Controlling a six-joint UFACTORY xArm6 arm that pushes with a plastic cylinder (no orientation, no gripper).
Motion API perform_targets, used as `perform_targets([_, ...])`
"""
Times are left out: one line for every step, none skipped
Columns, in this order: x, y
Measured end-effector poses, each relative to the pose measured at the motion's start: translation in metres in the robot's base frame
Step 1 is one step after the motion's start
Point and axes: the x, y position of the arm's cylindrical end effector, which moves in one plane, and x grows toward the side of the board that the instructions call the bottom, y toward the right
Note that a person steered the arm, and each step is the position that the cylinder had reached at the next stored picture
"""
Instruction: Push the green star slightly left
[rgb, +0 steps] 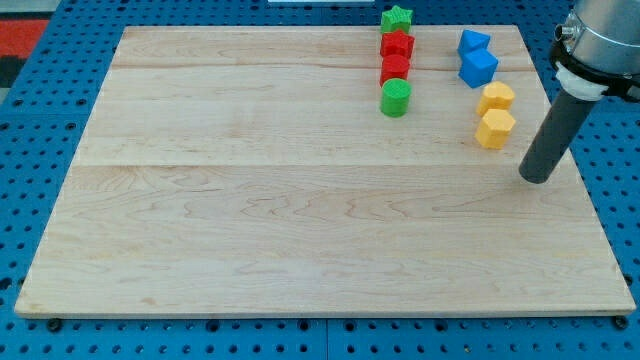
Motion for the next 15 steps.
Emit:
perform_targets([0.0,0.004])
perform_targets([0.0,0.007])
perform_targets([0.0,0.015])
perform_targets([-0.006,0.038])
perform_targets([-0.031,0.062])
perform_targets([-0.093,0.061])
perform_targets([-0.164,0.061])
perform_targets([-0.247,0.06])
perform_targets([-0.273,0.052])
perform_targets([-0.273,0.012])
perform_targets([-0.273,-0.096])
perform_targets([-0.272,-0.142])
perform_targets([-0.273,-0.142])
perform_targets([-0.271,-0.144])
perform_targets([-0.271,-0.145])
